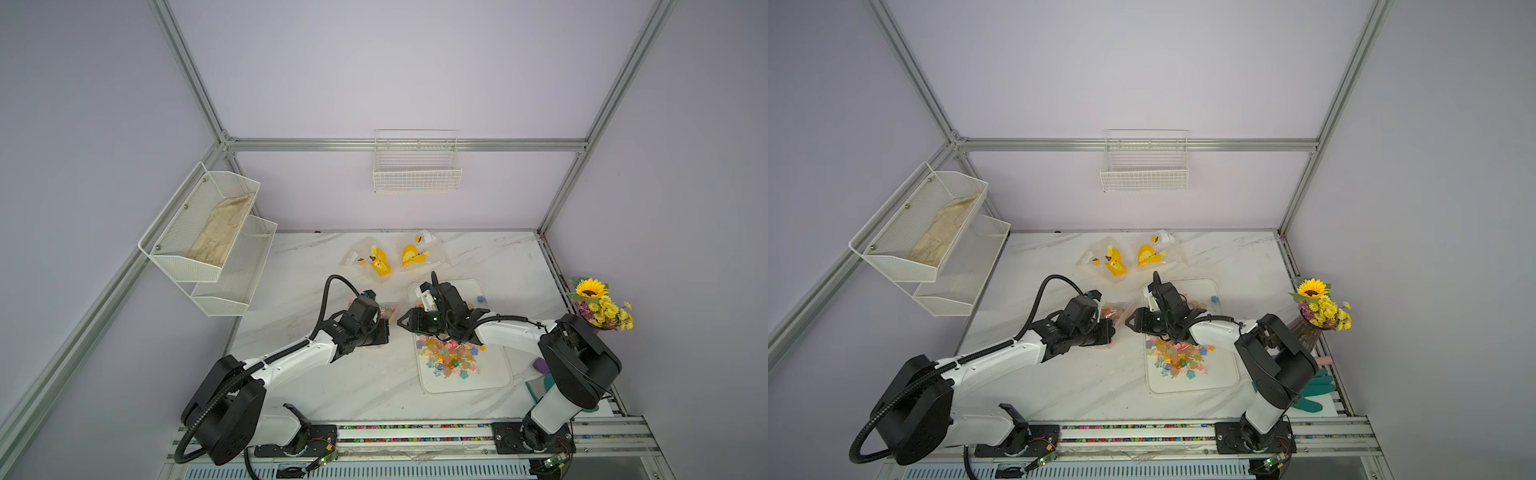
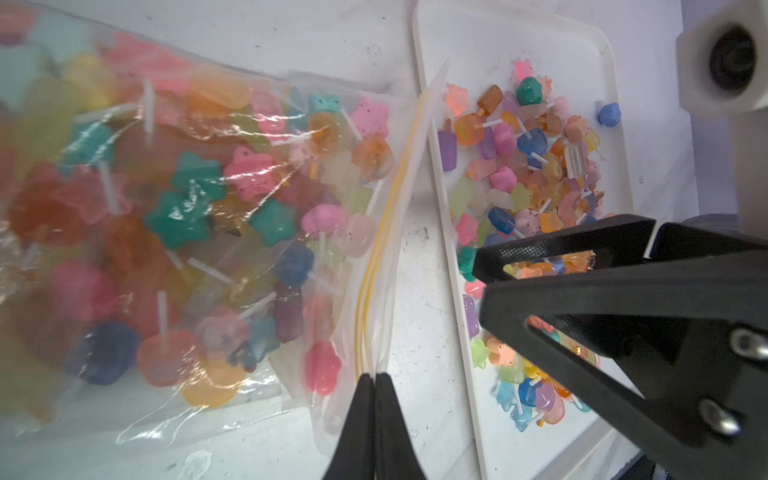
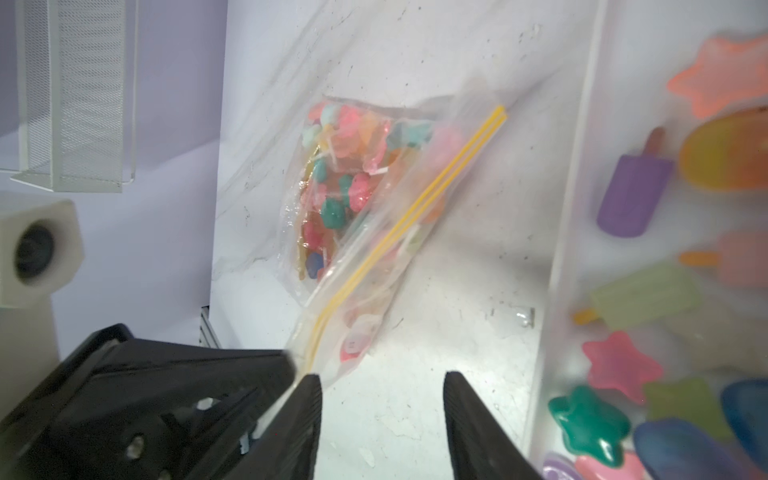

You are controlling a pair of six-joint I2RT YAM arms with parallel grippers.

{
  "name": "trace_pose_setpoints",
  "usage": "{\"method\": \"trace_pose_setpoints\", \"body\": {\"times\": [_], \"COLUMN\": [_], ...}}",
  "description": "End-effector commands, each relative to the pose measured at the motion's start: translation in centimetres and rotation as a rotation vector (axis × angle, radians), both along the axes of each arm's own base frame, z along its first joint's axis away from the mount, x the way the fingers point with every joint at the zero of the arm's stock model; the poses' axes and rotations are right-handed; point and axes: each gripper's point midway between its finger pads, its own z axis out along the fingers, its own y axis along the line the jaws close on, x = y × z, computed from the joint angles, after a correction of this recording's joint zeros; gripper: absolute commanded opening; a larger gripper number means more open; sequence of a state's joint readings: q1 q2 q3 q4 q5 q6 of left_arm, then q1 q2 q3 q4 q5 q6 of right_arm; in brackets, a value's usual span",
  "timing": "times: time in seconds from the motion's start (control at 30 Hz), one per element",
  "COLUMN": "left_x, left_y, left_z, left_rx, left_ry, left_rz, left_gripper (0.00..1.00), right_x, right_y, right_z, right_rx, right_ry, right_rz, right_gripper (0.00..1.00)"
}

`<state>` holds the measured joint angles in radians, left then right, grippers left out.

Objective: Pour candies out of the ziploc bag
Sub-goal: Adjust the ziploc bag at the center of the board.

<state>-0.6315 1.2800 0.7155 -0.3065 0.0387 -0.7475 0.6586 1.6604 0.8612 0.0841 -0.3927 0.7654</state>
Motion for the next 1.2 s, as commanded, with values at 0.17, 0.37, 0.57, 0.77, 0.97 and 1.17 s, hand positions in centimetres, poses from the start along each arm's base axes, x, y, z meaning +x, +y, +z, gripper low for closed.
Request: {"method": "trace_pose_setpoints", "body": {"times": [0.17, 0.37, 0.57, 0.77, 0.97, 1.17], "left_x": [-3.0, -4.8, -3.7, -0.7, 2.2, 3.0], "left_y": [3.0, 2.7, 2.3, 0.3, -2.1, -5.8], "left_z": [-1.0, -2.9, -2.2, 1.1, 3.7, 3.3], "left_rx": [0.028, 0.007, 0.032, 0.049, 0.102, 0.256], "left_ry": [0.031, 0.094, 0.063, -0.028, -0.120, -0.156], "left_rz": [0.041, -0.011, -0.025, -0.087, -0.169, -0.331], "left_gripper": [0.00, 0.00, 0.33, 0.59, 0.65, 0.66], "right_x": [2.1, 2.7, 3.0, 3.8, 5.1, 5.4], "right_y": [-1.2, -2.2, -3.2, -5.2, -8.2, -10.3], "right_z": [2.6, 2.8, 2.9, 3.4, 5.2, 5.9], "right_rx": [-0.020, -0.025, -0.024, -0.017, -0.006, -0.009], "right_ry": [-0.072, -0.077, -0.075, -0.079, -0.113, -0.129], "right_rz": [-0.102, -0.138, -0.158, -0.197, -0.256, -0.293], "right_gripper": [0.67, 0.72, 0.75, 0.79, 0.81, 0.82]}}
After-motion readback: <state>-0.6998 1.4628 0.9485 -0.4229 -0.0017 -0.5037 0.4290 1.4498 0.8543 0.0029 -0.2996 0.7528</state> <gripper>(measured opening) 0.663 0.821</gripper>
